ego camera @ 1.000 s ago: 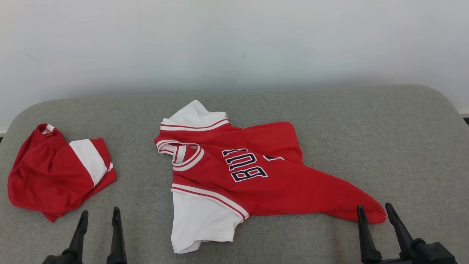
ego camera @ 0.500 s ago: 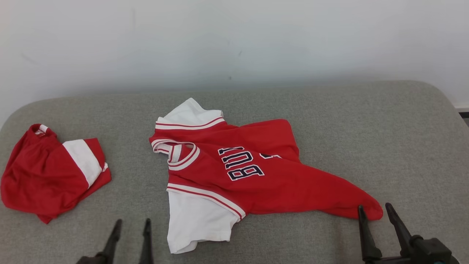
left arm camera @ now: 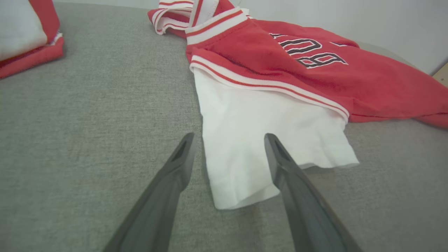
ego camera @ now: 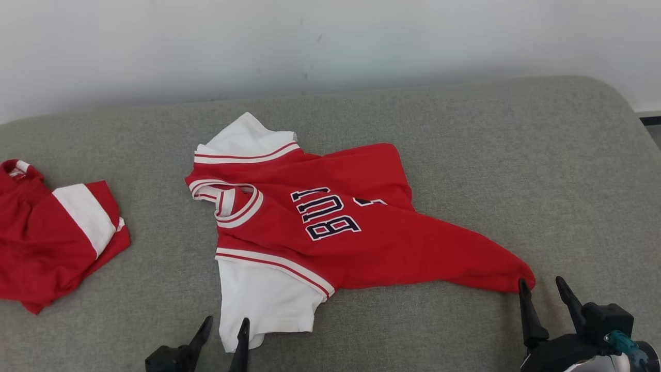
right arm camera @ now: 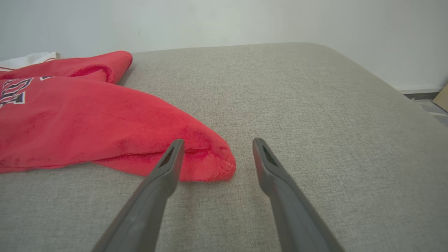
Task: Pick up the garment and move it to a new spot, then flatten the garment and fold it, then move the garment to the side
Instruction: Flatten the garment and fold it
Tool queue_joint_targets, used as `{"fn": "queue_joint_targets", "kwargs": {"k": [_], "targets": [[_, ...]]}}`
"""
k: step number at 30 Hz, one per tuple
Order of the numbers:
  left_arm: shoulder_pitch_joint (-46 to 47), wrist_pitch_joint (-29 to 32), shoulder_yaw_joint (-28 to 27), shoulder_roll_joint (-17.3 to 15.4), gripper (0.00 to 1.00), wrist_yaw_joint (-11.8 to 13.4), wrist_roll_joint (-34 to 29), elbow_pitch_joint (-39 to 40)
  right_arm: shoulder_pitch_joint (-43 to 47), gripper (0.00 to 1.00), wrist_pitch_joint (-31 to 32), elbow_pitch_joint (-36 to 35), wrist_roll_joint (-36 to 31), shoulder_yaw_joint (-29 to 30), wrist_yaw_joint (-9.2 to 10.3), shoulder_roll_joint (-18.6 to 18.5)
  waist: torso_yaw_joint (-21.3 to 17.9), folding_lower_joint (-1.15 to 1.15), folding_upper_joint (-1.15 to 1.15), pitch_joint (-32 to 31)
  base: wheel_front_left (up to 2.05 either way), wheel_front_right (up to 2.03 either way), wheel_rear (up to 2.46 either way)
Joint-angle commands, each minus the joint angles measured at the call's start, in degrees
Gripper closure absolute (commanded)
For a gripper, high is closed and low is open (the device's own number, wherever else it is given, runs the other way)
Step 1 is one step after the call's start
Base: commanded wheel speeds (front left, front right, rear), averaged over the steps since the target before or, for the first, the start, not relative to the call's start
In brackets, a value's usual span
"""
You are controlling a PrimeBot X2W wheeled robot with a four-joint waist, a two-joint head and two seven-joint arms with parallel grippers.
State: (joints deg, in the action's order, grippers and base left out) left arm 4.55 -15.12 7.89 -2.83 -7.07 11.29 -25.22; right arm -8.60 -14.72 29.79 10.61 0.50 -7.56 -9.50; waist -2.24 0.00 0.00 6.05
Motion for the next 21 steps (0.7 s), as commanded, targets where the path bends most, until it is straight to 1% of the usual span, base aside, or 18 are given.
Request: {"fn": "queue_joint_targets", "kwargs": {"k": [1,7,15,17,19,20,21], "targets": [[1.1,0.0,-0.2,-0.1,0.00,-0.1,0.8,-0.7,-1.5,0.00,-0.4,1.9,0.7,-0.1,0.15,-0.5,-0.6,0.00,0.00,1.4,0.00,0.00,0.00],[2.7,0.0,-0.6,-0.1,0.00,-0.3,1.2,-3.4,-6.2,0.00,-0.5,9.7,1.9,-0.9,0.15,-1.1,-0.6,0.00,0.00,3.0,0.00,0.00,0.00],[4.2,0.2,0.6,-0.1,0.00,-0.3,3.0,-7.1,-10.4,0.00,-0.5,14.1,3.8,-2.5,0.15,-0.4,-0.4,0.00,0.00,4.8,0.00,0.00,0.00],[4.5,0.3,1.3,-0.1,0.00,-0.3,4.5,-8.0,-11.1,0.00,-0.5,15.5,4.3,-2.9,0.15,0.0,-0.3,0.00,0.00,5.0,0.00,0.00,0.00],[4.8,0.4,2.9,0.0,0.00,-0.3,5.5,-8.7,-11.3,0.57,-0.4,16.7,5.3,-3.4,0.15,0.3,-0.1,0.00,0.00,5.0,0.00,0.00,0.00],[4.7,0.4,3.7,0.1,0.45,-0.4,6.4,-9.0,-11.3,0.87,-0.4,16.9,5.9,-3.6,0.15,0.4,-0.1,0.00,0.00,4.8,0.00,0.00,0.00],[4.6,0.4,4.4,0.2,0.64,-0.4,7.0,-9.2,-11.1,1.00,-0.4,16.9,6.1,-3.7,0.15,0.3,0.0,0.00,0.00,4.5,0.00,0.00,0.00]]}}
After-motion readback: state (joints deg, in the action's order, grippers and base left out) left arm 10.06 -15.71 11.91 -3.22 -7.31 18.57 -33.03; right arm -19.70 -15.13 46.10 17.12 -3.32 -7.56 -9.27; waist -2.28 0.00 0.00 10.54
